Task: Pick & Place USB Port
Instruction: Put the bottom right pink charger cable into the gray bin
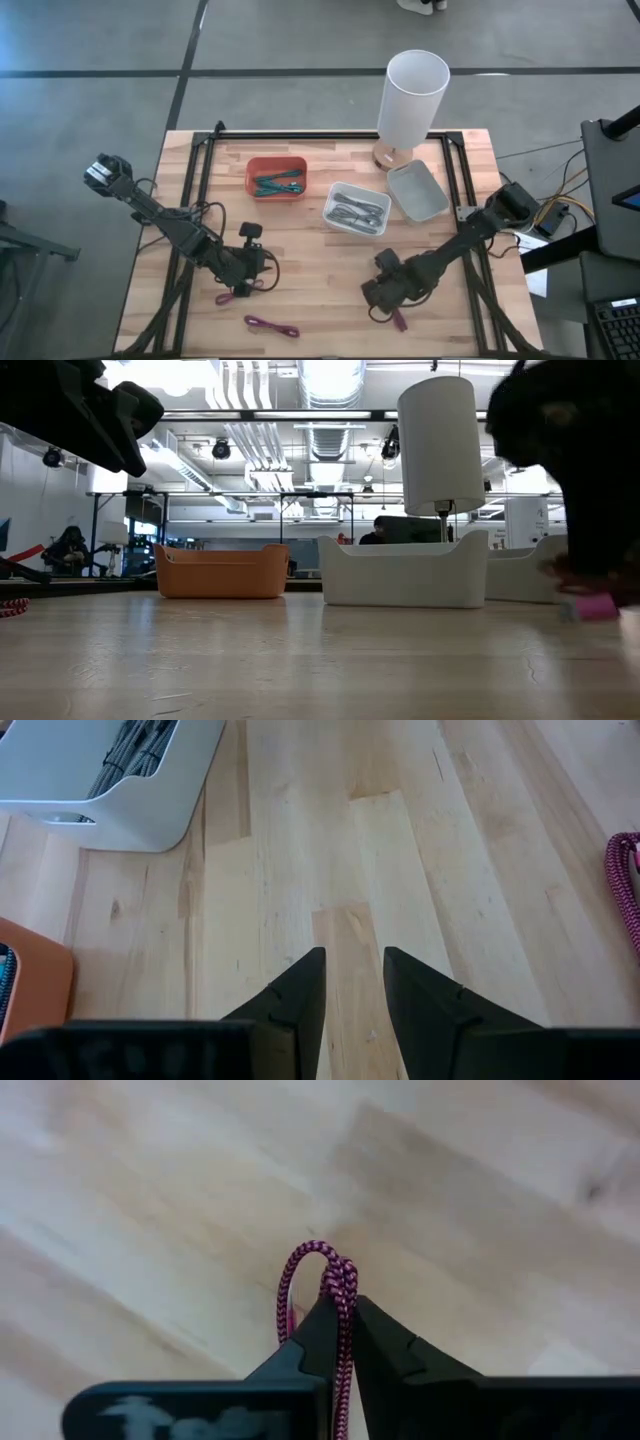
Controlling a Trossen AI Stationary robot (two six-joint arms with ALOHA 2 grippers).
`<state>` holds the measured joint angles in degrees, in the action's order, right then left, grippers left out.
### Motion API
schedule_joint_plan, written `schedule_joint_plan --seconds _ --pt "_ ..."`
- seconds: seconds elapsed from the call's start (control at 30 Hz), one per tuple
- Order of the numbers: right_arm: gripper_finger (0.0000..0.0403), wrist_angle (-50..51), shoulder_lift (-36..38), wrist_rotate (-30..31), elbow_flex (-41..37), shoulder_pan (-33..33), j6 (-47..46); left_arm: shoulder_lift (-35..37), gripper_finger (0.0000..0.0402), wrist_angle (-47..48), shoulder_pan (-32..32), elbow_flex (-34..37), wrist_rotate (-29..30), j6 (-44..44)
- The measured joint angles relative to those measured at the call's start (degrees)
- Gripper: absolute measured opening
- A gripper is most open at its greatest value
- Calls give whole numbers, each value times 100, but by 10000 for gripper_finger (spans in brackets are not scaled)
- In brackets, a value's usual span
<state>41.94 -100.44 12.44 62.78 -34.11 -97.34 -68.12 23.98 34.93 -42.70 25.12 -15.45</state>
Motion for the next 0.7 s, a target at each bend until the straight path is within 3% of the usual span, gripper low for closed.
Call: schedule_joint_plan --seconds 0.1,0.4,0.7 --pt "17 56 357 547 0 0 427 -1 115 -5 -1 2 0 -1" --pt "16 959 1709 2993 46 64 1770 -2 115 -41 -1 4 0 3" --pt "16 1025 2782 3944 40 532 3823 -2 115 -47 -1 4 0 3"
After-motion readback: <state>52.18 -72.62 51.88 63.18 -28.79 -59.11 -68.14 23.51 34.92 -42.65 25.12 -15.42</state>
